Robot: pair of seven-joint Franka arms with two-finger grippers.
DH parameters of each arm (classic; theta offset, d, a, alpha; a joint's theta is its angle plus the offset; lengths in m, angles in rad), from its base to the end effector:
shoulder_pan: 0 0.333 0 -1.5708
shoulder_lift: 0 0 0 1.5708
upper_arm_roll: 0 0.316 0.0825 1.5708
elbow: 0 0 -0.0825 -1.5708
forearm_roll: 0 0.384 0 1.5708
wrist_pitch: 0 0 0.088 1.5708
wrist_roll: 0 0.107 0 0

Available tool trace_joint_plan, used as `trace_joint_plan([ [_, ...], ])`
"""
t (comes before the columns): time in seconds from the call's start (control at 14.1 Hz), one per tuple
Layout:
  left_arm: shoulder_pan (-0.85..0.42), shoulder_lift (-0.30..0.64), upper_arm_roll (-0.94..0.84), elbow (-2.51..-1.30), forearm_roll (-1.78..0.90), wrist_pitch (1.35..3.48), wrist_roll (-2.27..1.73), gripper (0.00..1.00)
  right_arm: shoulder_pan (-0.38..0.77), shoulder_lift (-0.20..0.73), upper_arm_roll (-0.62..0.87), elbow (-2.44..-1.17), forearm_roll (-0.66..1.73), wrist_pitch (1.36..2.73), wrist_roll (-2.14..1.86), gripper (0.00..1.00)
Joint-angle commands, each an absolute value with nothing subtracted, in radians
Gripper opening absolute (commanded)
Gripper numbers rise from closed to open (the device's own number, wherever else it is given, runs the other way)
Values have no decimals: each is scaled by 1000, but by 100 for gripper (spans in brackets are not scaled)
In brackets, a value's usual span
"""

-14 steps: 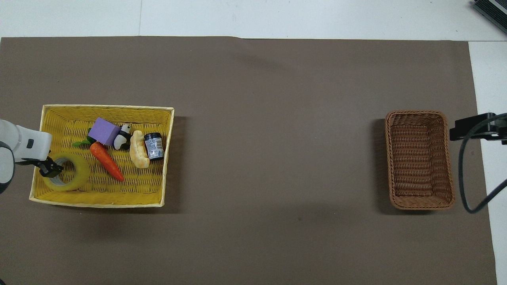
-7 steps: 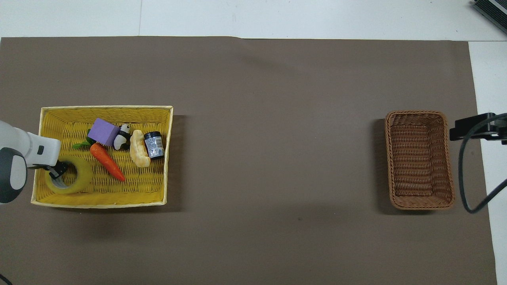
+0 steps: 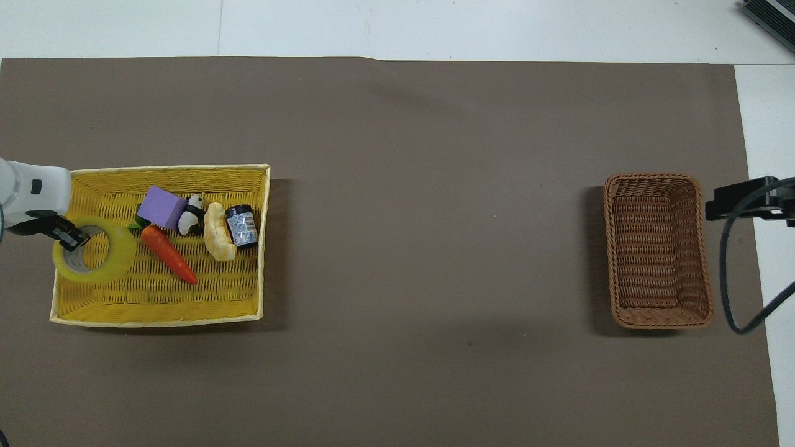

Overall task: Move tape to another basket
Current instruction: 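Close the left gripper on the rim of the tape roll, then lift the tape with the left gripper while the right gripper rises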

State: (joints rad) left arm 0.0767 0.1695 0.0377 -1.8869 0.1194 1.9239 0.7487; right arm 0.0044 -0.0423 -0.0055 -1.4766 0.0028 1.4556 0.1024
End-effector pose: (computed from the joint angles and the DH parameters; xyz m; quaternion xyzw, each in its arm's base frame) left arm 0.5814 0.0744 0.4072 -0.9386 0.3337 0.0842 0.0248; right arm 0.5285 -0.0003 0.6811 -0.9986 0.0515 -0.0106 0.0020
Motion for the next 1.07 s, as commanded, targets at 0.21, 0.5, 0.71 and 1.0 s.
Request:
trace_joint_plan([
  [0.21,-30,175,22,-1760,-73,1832,338,0,-21,-72,-6,-1497,29,1433,67,100],
  [0.5,-191,135,-26,-1753,-161,1828,-106,0,-6,-68,3,-1558,44,1494,78,100],
  [0.71,-304,130,-31,-1762,-239,1864,-239,0,43,-68,9,-1626,96,1604,107,100],
  [1.0,-394,124,-40,-1795,-432,1954,-238,0,75,-28,9,-1626,190,1629,189,100],
])
